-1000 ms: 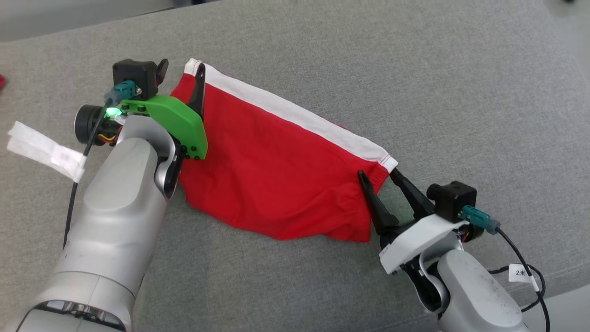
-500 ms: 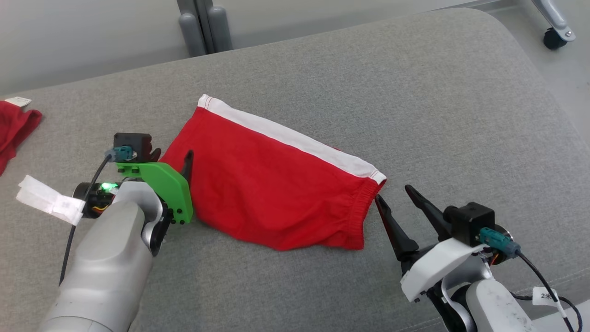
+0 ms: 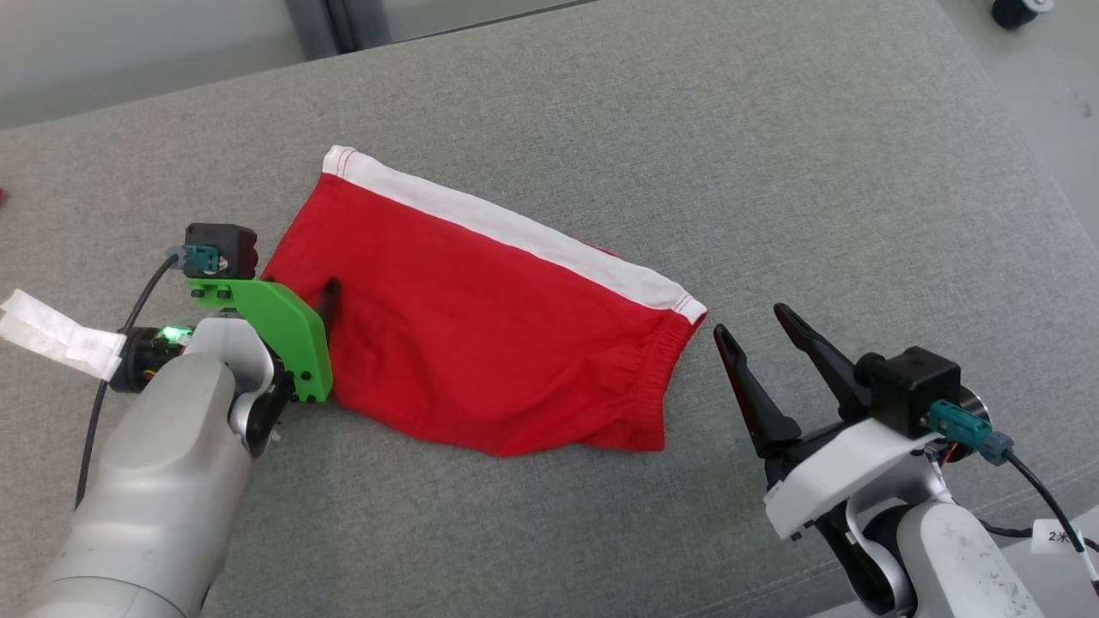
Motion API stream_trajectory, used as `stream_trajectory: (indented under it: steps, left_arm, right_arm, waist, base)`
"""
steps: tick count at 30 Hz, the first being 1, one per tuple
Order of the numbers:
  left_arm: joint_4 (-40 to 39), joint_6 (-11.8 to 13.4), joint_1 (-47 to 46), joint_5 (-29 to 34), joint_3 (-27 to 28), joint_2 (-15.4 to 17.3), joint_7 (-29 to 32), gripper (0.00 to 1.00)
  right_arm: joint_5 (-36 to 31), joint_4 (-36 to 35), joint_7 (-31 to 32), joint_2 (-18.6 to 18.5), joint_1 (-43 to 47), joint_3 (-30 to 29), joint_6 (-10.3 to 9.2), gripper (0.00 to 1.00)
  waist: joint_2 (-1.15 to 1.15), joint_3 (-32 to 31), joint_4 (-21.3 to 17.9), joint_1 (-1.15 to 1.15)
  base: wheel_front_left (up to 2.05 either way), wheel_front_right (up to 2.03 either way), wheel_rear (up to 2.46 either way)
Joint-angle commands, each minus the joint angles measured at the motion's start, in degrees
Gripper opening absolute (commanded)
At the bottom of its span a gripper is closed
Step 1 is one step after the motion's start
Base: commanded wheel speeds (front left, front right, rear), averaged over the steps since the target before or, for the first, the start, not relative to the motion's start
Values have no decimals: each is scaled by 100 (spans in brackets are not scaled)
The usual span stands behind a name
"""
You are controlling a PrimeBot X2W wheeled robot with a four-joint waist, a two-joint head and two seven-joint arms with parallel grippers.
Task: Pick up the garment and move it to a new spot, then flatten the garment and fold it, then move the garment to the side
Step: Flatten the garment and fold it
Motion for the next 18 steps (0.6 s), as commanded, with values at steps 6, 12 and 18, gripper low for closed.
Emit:
stream_trajectory:
  steps: [6,12,18]
  left_arm:
    - [-71,-11,47,-244,-272,93,373,100]
    - [-193,-13,112,-395,-429,171,313,0]
    - [-35,-1,133,-482,-364,170,-37,0]
  right_arm:
    - [40,-33,-55,-2,-127,80,-8,100]
    - [17,-14,-146,-12,-154,63,-8,100]
    - [13,33,-253,-4,-153,40,-8,100]
  waist:
    - [0,98,-45,0]
    - [0,115,-38,0]
    - [0,63,37,0]
  base:
    - [0,0,0]
    - [0,0,0]
    - [0,0,0]
